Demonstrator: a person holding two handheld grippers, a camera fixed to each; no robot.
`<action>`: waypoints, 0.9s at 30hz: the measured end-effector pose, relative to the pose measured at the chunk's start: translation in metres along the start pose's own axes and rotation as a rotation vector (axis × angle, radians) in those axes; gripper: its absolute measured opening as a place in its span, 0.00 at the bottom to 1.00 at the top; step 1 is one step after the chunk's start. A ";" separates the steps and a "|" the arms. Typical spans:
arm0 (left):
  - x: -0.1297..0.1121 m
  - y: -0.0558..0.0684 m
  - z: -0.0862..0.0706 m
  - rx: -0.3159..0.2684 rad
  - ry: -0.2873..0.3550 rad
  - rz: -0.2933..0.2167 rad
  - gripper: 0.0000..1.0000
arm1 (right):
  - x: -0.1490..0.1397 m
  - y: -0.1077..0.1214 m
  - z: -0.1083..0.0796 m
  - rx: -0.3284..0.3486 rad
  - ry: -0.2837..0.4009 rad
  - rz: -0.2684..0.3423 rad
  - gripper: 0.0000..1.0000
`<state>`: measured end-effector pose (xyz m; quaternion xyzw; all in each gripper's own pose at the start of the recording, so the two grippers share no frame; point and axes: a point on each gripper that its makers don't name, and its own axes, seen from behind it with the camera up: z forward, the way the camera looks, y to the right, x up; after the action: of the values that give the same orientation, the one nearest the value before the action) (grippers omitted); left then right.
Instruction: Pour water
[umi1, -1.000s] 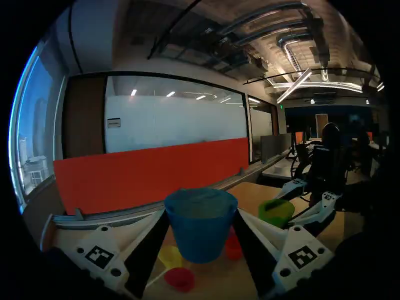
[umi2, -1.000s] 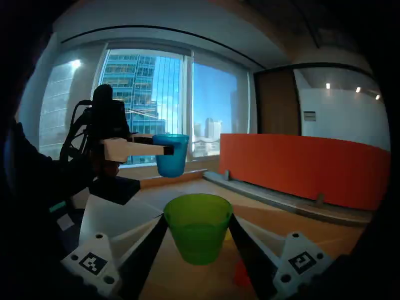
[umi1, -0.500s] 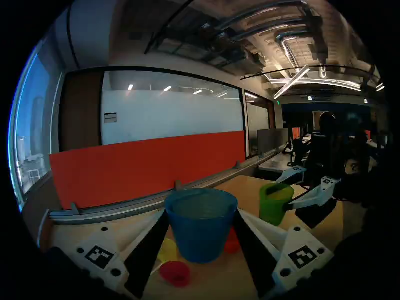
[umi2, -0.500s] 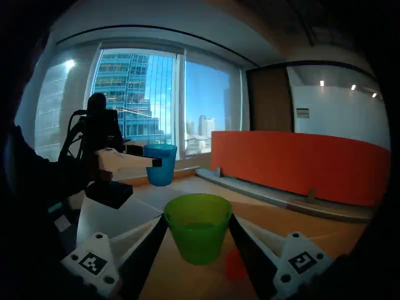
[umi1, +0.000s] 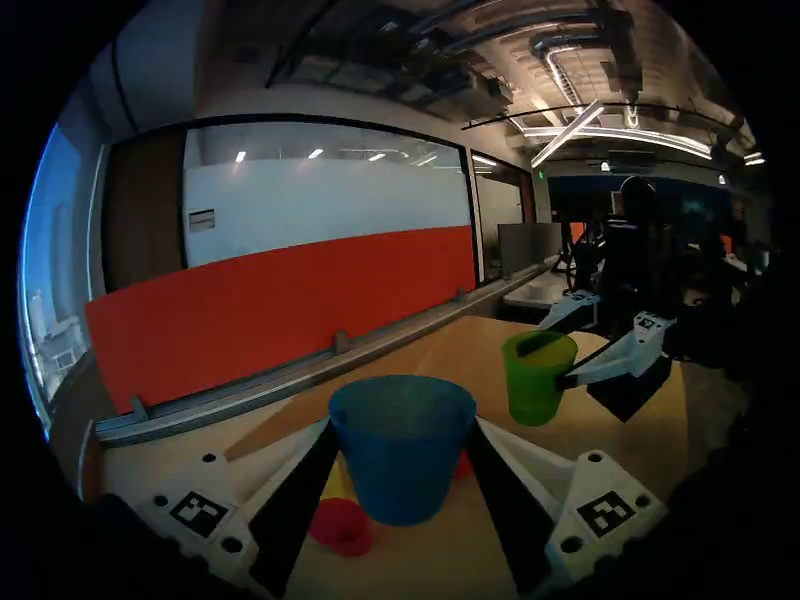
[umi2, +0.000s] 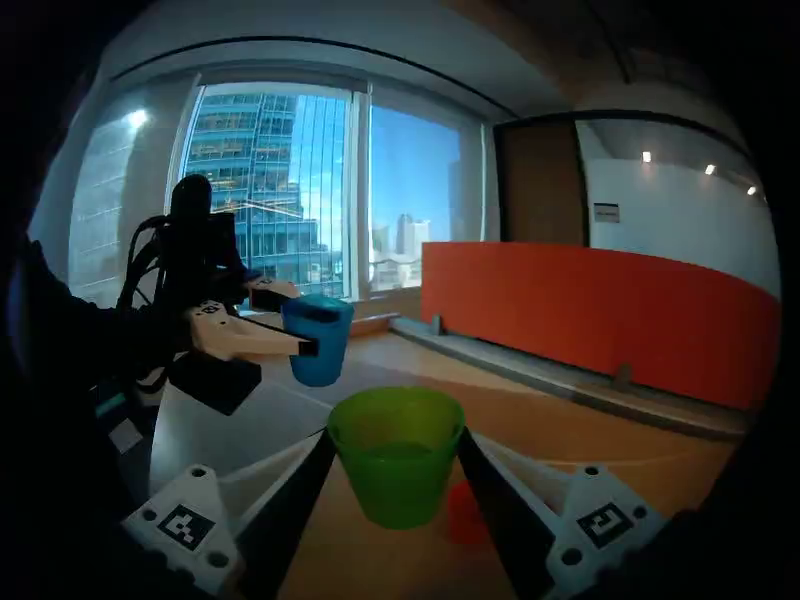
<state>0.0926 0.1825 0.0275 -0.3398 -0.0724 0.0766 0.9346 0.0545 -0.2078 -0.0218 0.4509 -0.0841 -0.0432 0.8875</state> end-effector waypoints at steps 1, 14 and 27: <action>-0.002 0.001 0.001 -0.003 -0.003 -0.002 0.85 | -0.001 0.000 0.000 0.000 -0.001 0.000 0.90; -0.036 0.008 0.013 -0.032 -0.071 -0.011 0.85 | -0.023 0.007 -0.001 0.007 -0.048 0.019 0.90; -0.067 0.018 0.028 -0.077 -0.151 -0.006 0.85 | -0.051 0.008 0.003 0.030 -0.111 0.037 0.90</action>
<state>0.0201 0.2007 0.0312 -0.3685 -0.1466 0.0965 0.9129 0.0035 -0.1978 -0.0193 0.4596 -0.1422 -0.0506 0.8752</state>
